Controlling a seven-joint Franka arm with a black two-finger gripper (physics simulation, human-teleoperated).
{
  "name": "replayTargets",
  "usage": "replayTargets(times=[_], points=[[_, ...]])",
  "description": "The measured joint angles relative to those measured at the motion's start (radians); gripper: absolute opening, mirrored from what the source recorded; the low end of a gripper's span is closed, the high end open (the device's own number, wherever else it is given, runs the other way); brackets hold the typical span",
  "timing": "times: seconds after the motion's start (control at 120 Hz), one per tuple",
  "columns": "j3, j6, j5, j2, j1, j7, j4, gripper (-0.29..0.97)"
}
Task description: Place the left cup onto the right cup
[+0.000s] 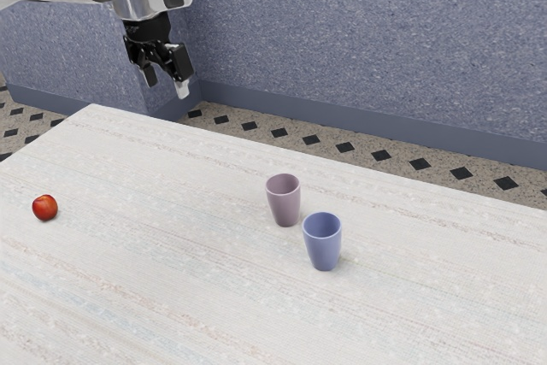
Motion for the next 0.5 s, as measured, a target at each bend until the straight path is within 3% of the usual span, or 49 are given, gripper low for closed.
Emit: replayTargets(times=[0.367, 0.5], points=[[0.0, -0.007, 0.0, 0.005, 0.0, -0.001, 0.001, 0.68], [-0.013, -0.005, -0.002, 0.068, -0.004, -0.001, 0.052, 0.68]])
